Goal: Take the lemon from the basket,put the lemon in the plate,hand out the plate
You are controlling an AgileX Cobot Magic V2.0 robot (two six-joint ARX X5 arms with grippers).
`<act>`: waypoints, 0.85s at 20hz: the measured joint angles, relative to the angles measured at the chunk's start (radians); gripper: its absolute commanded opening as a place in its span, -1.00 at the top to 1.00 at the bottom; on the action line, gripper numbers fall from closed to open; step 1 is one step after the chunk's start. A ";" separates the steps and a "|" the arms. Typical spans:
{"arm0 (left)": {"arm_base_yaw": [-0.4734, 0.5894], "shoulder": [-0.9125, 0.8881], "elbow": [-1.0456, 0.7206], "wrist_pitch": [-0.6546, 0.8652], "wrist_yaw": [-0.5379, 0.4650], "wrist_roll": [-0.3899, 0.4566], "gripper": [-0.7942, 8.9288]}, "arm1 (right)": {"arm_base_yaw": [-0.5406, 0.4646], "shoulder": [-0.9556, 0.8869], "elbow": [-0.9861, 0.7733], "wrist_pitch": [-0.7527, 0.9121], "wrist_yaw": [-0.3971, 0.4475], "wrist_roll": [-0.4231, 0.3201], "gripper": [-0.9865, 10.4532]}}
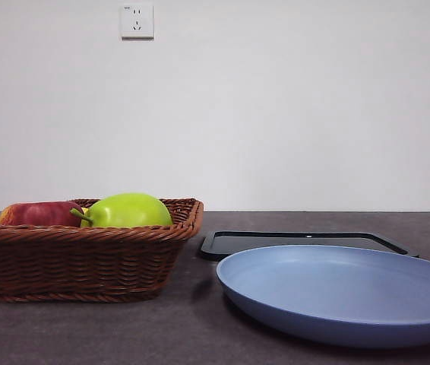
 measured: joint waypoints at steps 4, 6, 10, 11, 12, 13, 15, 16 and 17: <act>0.000 0.031 0.059 -0.087 -0.002 -0.019 0.82 | 0.000 0.045 0.057 -0.083 -0.025 0.015 0.82; 0.000 0.061 0.103 -0.110 -0.006 -0.019 0.82 | 0.000 0.072 0.097 -0.121 -0.025 0.017 0.82; 0.000 0.170 0.203 -0.127 -0.021 -0.019 0.82 | 0.000 0.156 0.187 -0.171 -0.044 -0.004 0.82; 0.000 0.199 0.222 -0.129 -0.021 -0.018 0.82 | 0.000 0.178 0.205 -0.178 -0.053 -0.015 0.82; 0.000 0.230 0.241 -0.130 -0.021 -0.014 0.82 | 0.000 0.200 0.225 -0.186 -0.064 -0.026 0.82; 0.000 0.273 0.270 -0.137 -0.020 -0.002 0.82 | 0.000 0.231 0.251 -0.198 -0.076 -0.042 0.82; 0.000 0.340 0.317 -0.154 -0.018 0.024 0.82 | 0.000 0.279 0.292 -0.219 -0.086 -0.067 0.82; 0.000 0.378 0.346 -0.168 -0.015 0.041 0.82 | 0.000 0.309 0.318 -0.234 -0.099 -0.083 0.82; 0.000 0.418 0.375 -0.183 -0.008 0.061 0.82 | 0.000 0.341 0.344 -0.249 -0.108 -0.100 0.82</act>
